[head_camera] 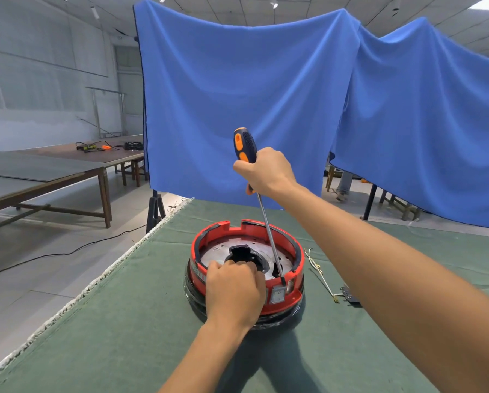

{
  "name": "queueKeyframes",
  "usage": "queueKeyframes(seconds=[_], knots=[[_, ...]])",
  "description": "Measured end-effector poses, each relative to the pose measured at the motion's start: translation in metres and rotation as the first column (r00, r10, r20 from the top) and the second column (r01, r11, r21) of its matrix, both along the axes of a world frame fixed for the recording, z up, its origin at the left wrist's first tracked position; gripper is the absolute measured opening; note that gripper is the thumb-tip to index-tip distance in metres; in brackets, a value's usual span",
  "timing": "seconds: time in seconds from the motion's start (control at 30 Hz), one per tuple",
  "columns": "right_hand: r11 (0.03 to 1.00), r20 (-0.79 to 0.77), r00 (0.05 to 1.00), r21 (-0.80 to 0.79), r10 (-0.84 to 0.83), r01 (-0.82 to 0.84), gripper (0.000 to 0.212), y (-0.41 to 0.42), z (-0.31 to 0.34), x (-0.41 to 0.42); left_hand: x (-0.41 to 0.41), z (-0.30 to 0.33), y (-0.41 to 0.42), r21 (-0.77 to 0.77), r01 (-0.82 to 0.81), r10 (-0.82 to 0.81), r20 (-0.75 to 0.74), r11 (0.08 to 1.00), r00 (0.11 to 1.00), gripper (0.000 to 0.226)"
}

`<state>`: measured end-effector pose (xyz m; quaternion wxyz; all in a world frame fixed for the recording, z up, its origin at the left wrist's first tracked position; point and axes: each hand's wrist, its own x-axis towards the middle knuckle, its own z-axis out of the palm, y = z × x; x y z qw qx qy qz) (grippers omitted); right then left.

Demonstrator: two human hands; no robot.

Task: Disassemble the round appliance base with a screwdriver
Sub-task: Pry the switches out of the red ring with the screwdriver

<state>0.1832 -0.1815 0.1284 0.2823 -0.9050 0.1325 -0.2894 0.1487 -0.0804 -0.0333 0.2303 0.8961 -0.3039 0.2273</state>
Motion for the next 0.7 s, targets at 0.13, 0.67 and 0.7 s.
queueKeyframes(seconds=[0.13, 0.67, 0.7], knots=[[0.994, 0.017, 0.994, 0.041, 0.105, -0.106, 0.020, 0.003, 0.005, -0.017, -0.001, 0.002, 0.000, -0.037, 0.020, -0.020, -0.018, 0.999, 1.000, 0.036], [0.651, 0.544, 0.584, 0.758, -0.603, -0.034, 0.025, -0.074, -0.082, -0.155, -0.003, 0.001, 0.001, -0.045, 0.019, -0.017, 0.046, 0.999, 0.999, 0.029], [0.629, 0.536, 0.569, 0.776, -0.624, -0.041, 0.025, -0.074, -0.088, -0.155, -0.004, 0.001, 0.001, -0.050, 0.023, -0.020, 0.053, 0.998, 0.998, 0.029]])
